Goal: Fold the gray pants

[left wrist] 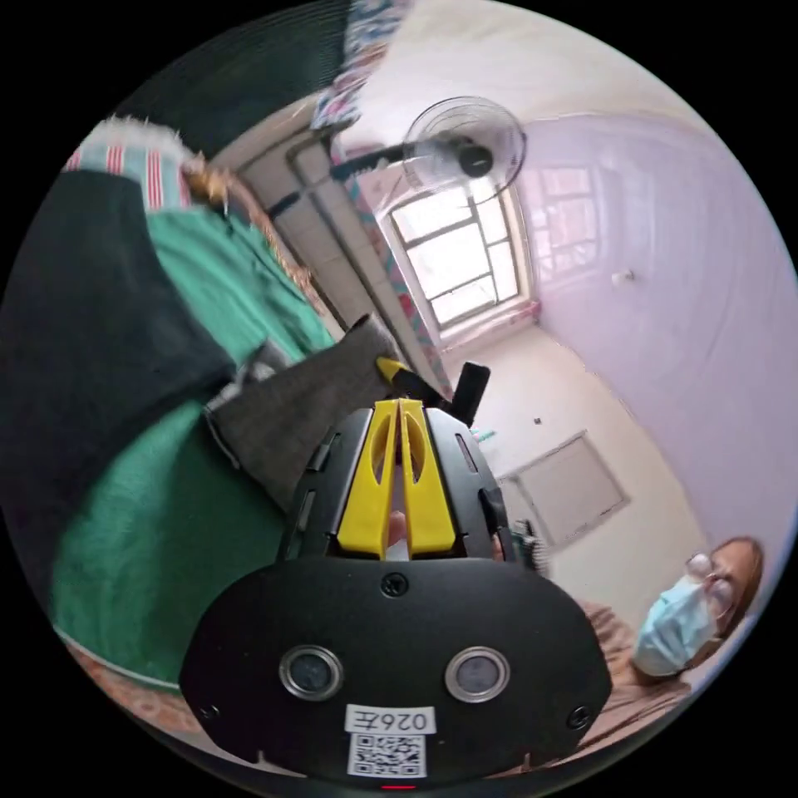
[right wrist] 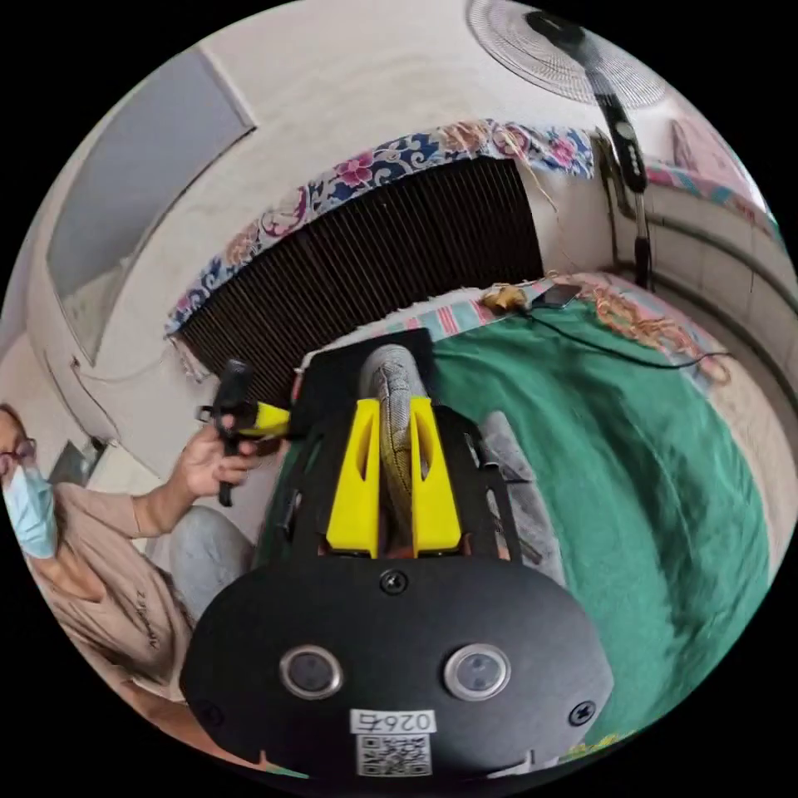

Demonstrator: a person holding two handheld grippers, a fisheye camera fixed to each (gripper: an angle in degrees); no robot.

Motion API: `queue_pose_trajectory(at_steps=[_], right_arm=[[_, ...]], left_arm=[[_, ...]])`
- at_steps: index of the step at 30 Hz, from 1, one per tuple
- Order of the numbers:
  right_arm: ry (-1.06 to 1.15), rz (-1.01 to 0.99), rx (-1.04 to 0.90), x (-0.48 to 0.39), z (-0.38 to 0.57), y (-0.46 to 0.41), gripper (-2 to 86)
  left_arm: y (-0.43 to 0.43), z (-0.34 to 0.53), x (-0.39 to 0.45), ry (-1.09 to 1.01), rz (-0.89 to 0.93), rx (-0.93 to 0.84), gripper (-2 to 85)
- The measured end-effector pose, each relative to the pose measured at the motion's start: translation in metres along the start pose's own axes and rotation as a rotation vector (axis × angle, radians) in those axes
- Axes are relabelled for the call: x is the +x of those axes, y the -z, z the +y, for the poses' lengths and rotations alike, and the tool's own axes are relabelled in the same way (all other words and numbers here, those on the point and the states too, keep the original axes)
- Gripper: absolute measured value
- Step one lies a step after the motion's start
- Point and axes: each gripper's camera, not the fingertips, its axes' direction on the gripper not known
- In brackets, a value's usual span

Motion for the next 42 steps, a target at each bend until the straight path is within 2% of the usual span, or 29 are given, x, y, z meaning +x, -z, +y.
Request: queue_pose_trajectory(at_steps=[1, 4, 6, 8, 11, 15, 17, 19, 20, 22, 27, 30, 33, 35, 37, 39, 41, 42], right_arm=[[0.037, 0.057, -0.009, -0.001, -0.007, -0.003, 4.6], [-0.198, 0.297, -0.206, 0.043, -0.021, -0.041, 9.3], [-0.246, 0.327, -0.182, 0.045, -0.019, -0.046, 10.0], [-0.244, 0.291, -0.043, 0.026, -0.006, -0.036, 8.4], [-0.24, 0.25, 0.046, -0.003, 0.026, -0.036, 5.2], [-0.278, 0.365, 0.09, -0.025, 0.086, -0.077, 0.1], [-0.363, 0.503, -0.101, -0.007, 0.118, -0.145, -0.8], [-0.422, 0.448, -0.01, -0.01, 0.128, -0.148, -0.9], [-0.484, 0.413, 0.023, -0.013, 0.133, -0.152, -0.9], [-0.44, 0.416, 0.101, -0.038, 0.137, -0.152, -0.9], [-0.167, 0.669, 0.335, -0.154, 0.184, -0.126, -0.9], [-0.074, 0.869, 0.448, -0.215, 0.245, -0.107, -0.9], [-0.093, 0.989, 0.48, -0.257, 0.315, -0.088, -0.9], [-0.154, 1.042, 0.502, -0.286, 0.377, -0.077, -0.9], [-0.25, 1.091, 0.517, -0.303, 0.423, -0.072, -0.9], [-0.418, 1.131, 0.531, -0.312, 0.47, -0.068, -0.9], [-0.645, 1.086, 0.57, -0.316, 0.538, -0.068, -0.9], [-0.686, 1.066, 0.582, -0.317, 0.555, -0.069, -0.9]], left_arm=[[0.016, 0.008, 0.017, -0.078, -0.099, 0.059, -0.2], [0.031, 0.024, 0.024, -0.137, -0.484, 0.184, 3.9], [0.023, 0.024, 0.004, -0.103, -0.568, 0.136, 7.8], [0.009, 0.022, -0.036, 0.007, -0.541, 0.027, 12.0], [-0.013, 0.023, -0.082, 0.143, -0.508, -0.093, 16.2], [-0.026, 0.027, -0.102, 0.177, -0.423, -0.017, 16.3], [-0.042, 0.028, -0.108, 0.171, -0.364, 0.011, 11.5], [-0.055, 0.026, -0.111, 0.191, -0.299, -0.067, 7.9], [-0.052, 0.024, -0.108, 0.231, -0.249, -0.048, 7.6], [-0.047, 0.014, -0.09, 0.223, -0.246, -0.041, 7.3], [-0.05, -0.011, -0.034, 0.108, -0.374, -0.066, 7.7], [-0.042, -0.017, -0.04, 0.24, -0.297, -0.034, 7.2], [-0.011, -0.01, -0.032, 0.367, -0.209, 0.151, 0.5], [0.004, -0.015, 0.003, 0.304, -0.119, 0.281, -0.5], [0.003, -0.027, 0.04, 0.22, -0.022, 0.329, -0.8], [-0.01, -0.043, 0.083, 0.124, 0.054, 0.323, -0.9], [-0.034, -0.061, 0.144, 0.021, 0.119, 0.322, -1.0], [-0.042, -0.066, 0.16, -0.006, 0.133, 0.322, -1.0]])
